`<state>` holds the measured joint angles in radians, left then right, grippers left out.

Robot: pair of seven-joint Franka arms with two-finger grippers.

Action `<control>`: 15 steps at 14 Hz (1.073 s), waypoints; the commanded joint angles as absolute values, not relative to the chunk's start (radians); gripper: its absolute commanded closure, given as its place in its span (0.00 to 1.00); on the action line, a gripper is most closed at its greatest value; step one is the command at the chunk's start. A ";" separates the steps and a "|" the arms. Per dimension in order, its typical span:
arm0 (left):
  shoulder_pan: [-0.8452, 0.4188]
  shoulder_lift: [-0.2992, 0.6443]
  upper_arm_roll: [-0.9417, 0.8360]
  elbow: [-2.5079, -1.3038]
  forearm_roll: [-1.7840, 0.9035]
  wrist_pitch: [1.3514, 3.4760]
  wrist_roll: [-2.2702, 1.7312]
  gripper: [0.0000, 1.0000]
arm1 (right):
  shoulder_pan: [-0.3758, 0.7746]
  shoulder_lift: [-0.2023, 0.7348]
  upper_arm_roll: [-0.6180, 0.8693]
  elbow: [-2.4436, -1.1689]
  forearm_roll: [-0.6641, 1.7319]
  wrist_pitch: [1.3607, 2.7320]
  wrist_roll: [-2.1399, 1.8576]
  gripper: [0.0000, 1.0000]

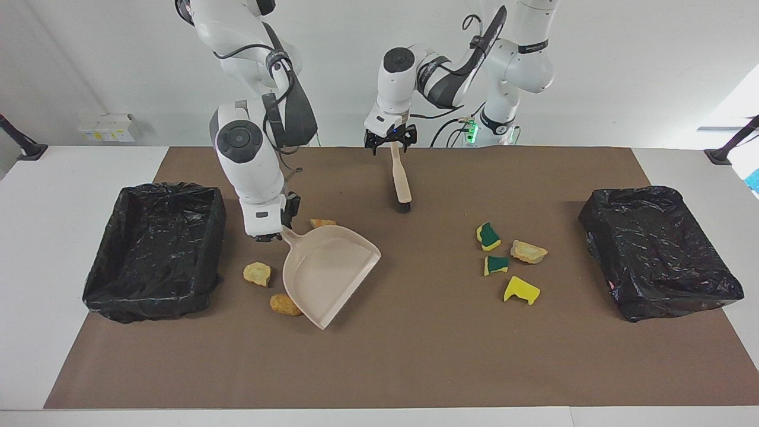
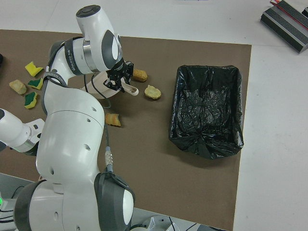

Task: Sweep and dump trash in bin
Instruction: 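Carry the dustpan toward the sponges while the left gripper grasps the brush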

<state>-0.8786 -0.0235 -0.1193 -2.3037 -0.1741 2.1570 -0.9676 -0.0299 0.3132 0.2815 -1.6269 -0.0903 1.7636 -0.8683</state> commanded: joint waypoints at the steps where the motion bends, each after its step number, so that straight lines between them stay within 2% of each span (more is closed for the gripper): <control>1: -0.925 -0.058 -0.101 -2.365 -0.183 2.181 -0.971 0.00 | -0.012 0.285 0.293 -1.651 -0.127 1.776 -1.017 1.00; 3: -0.963 -0.069 -0.101 -2.385 -0.183 2.172 -0.980 0.00 | 0.046 0.276 0.299 -1.657 -0.265 1.804 -1.032 1.00; 7: -0.960 -0.064 -0.100 -2.375 -0.184 2.161 -0.979 0.00 | 0.049 0.253 0.301 -1.722 -0.272 1.867 -1.016 1.00; 8: -0.959 -0.064 -0.100 -2.375 -0.184 2.158 -0.980 0.12 | 0.049 0.250 0.301 -1.736 -0.267 1.888 -1.015 1.00; 10: -0.954 -0.067 -0.100 -2.375 -0.184 2.151 -0.976 0.84 | 0.051 0.250 0.301 -1.741 -0.265 1.904 -1.015 1.00; 11: -0.948 -0.069 -0.100 -2.375 -0.184 2.146 -0.960 1.00 | 0.051 0.250 0.301 -1.743 -0.267 1.904 -1.015 1.00; 15: -0.876 -0.086 -0.098 -2.367 -0.186 2.102 -0.956 1.00 | 0.049 0.249 0.301 -1.747 -0.265 1.907 -1.003 1.00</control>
<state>-0.9195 -0.0402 -0.1011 -2.3475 -0.1742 2.1423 -0.9724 0.0659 0.2826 0.2918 -1.7101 -0.2566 1.8848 -0.9989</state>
